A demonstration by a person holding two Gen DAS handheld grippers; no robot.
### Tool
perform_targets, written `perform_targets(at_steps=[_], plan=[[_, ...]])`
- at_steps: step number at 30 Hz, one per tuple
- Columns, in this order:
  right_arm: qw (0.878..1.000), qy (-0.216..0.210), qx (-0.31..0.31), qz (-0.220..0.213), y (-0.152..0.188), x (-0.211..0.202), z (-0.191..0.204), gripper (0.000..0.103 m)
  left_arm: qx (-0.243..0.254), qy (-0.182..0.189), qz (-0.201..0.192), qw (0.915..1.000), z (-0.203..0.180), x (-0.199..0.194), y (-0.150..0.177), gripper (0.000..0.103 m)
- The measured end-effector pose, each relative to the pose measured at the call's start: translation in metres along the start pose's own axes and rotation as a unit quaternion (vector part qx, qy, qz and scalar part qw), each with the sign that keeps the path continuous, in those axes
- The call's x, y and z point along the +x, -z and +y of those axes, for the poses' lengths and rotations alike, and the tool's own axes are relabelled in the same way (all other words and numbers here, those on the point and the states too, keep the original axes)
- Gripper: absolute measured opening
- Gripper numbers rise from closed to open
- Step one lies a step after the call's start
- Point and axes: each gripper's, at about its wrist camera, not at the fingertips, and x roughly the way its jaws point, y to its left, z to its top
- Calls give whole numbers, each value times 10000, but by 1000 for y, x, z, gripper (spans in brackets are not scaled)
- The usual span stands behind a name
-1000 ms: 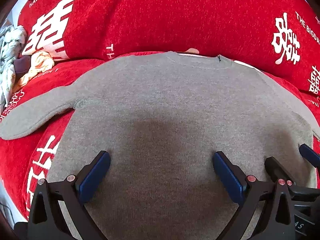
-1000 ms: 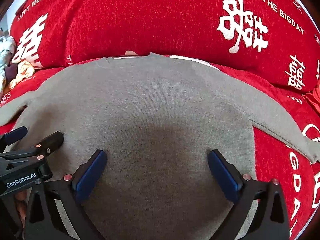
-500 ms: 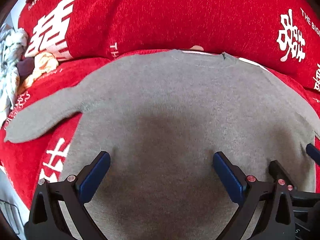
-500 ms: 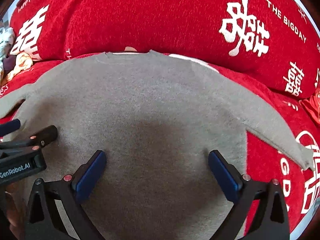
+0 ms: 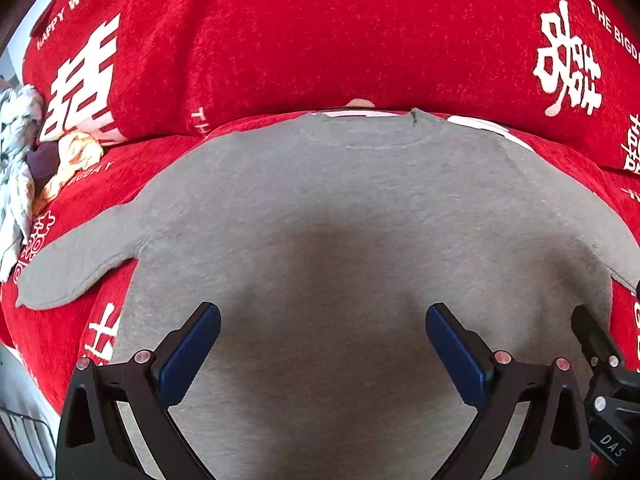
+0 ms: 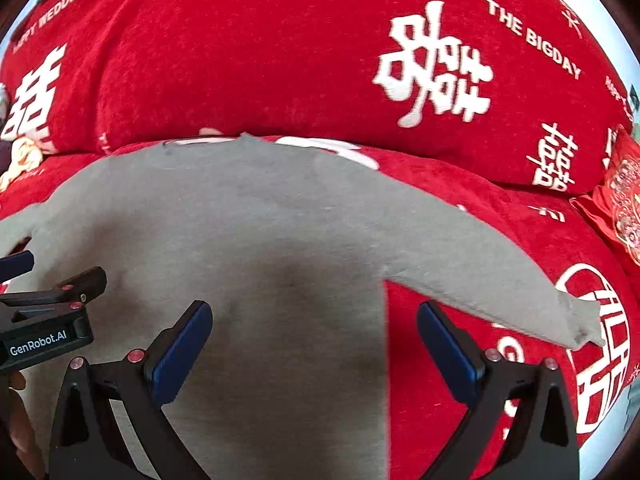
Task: Fold small clothes
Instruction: 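Move the right tool along the sweater side to the sleeve cuff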
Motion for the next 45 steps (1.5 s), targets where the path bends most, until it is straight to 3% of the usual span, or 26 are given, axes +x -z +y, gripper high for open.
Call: perform_targets(at_steps=[27,45], plan=[[9930,461,1066,-199,1,-9,-112,102,569,15,-256,9981,-106,-24,-28,103],[9783,898,1866,-16,32,-11,-208,102,1016,252,-260,9942,-189,-33,-31,103]])
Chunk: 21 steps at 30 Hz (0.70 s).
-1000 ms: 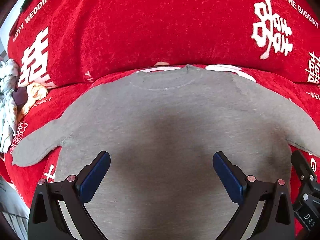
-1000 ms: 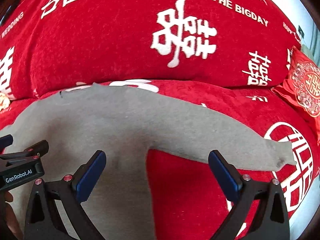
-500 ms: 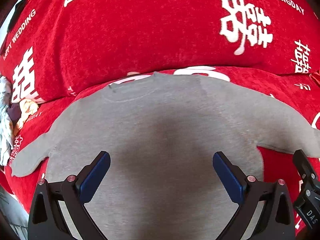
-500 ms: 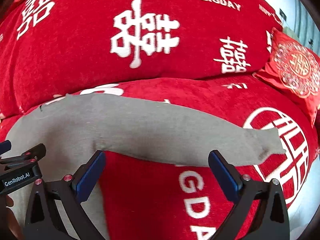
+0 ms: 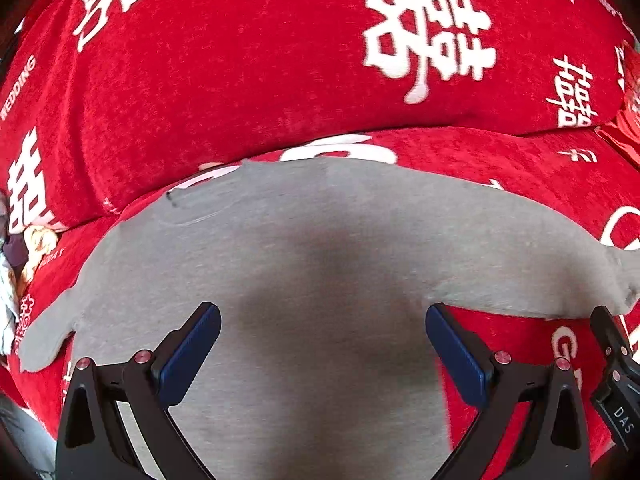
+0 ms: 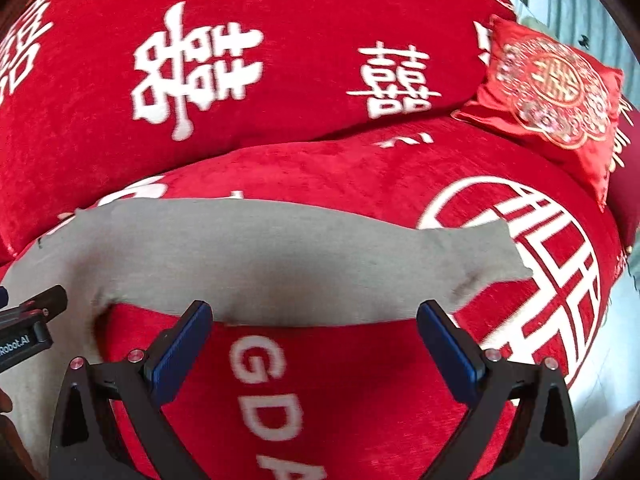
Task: Fold small clothes
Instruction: 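Move the right tool along the sweater side to the sleeve cuff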
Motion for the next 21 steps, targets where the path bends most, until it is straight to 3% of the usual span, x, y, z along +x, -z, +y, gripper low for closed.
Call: perform_targets(at_steps=[21], plan=[[9956,432,802,230,7,24,-99,102,637,166,-30,9978,-94,0,-7,103]])
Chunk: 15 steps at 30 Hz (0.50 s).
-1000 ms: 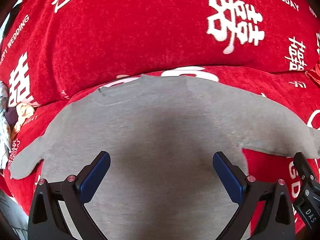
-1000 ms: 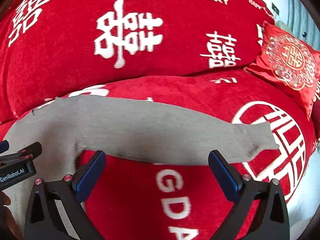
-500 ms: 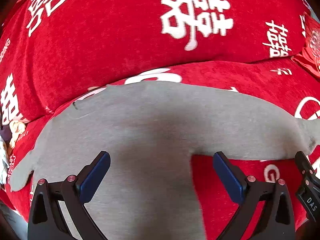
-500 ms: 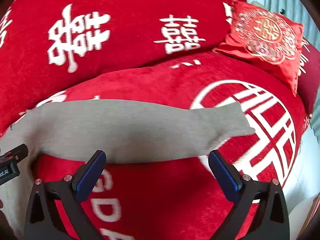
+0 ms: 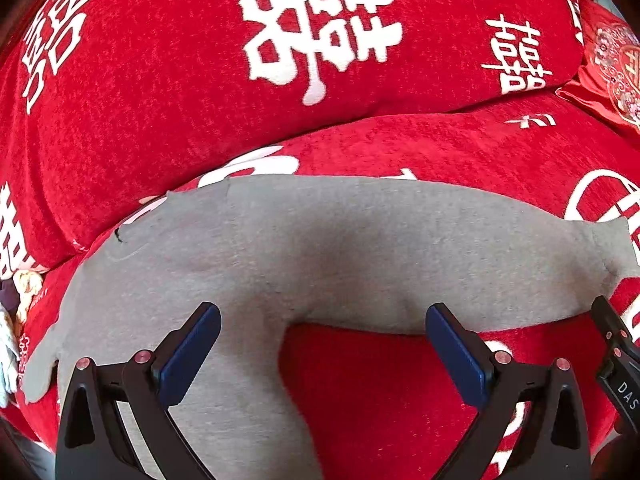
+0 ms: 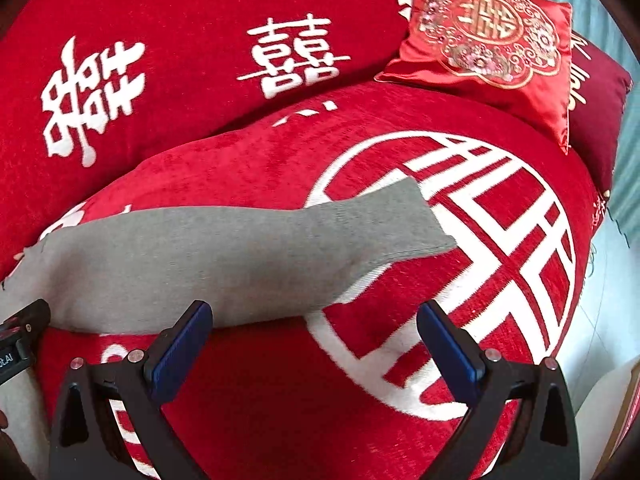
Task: Fold small clothes
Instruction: 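Move the right tool along the sweater side to the sleeve cuff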
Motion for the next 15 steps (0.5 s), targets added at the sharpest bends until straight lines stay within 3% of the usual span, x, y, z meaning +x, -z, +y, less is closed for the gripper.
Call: perform_targets(at_steps=[9,15], plan=[[9999,-29,117,54,-3,10,-11,102,157,-17,3,9999,-21,3,-6,103],[9987,-297,383,152,-8,22,-14,102,193,-41,22,9998,-28,9,-9,103]])
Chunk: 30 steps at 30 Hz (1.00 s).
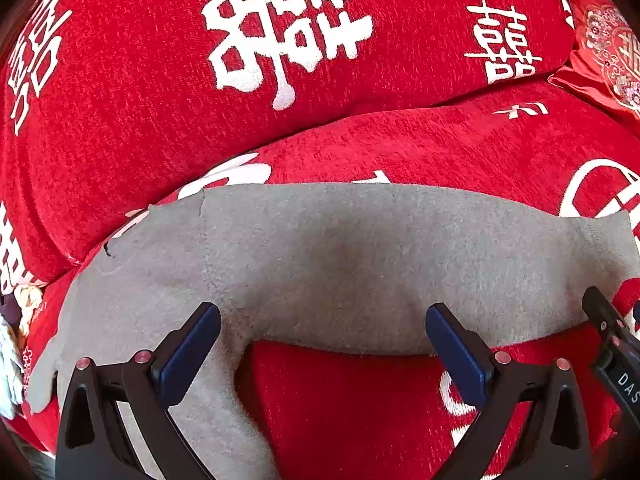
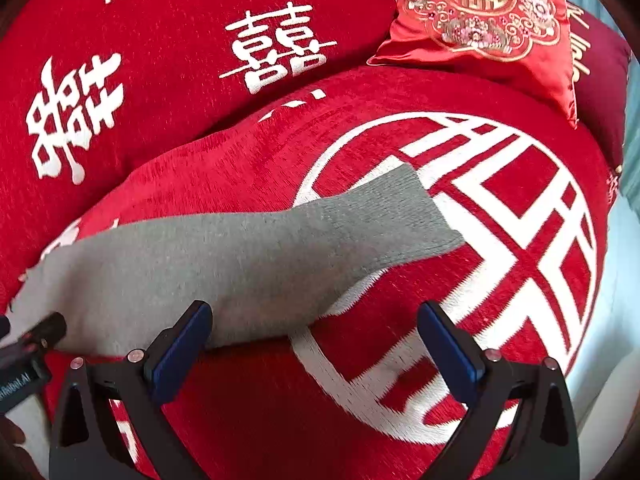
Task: Fold small clothes
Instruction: 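Move the right tool along the sweater side to the sleeve cuff, then grasp the sleeve cuff with the right tool and fold it across the body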
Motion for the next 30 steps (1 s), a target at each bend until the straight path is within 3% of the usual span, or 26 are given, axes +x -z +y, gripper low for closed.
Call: perform_targets(at_steps=[8,10,13,15,16,20,24,30], plan=[[9956,-704,602,147,-13,22,-7,102,-9,-21,60,10000,-2,11,-4,103],[9917,-891,900,201,-18,31,-16,96,-15,-27,88,10000,-2,14,-4,103],[9846,-1241,1200,258,-26,45,-26,68,-24,-42,128,9999,-1,18,-4,103],[9828,-1380,1163,403,-32,56,-27,12,-33,-38,145,9999,-1,21,-6,103],[9834,-1354,1087,534,-34,62,-28,4,-41,-30,143,9999,0,22,-6,103],[9869,-1378,823,132,-33,42,-32,5,-196,5,131,9997,8,26,-11,103],[9918,-1142,478,-314,-34,14,-22,4,-108,152,456,9988,2,43,-14,103],[9956,-814,235,-390,-41,3,-7,4,-214,558,518,9969,23,36,-13,103]])
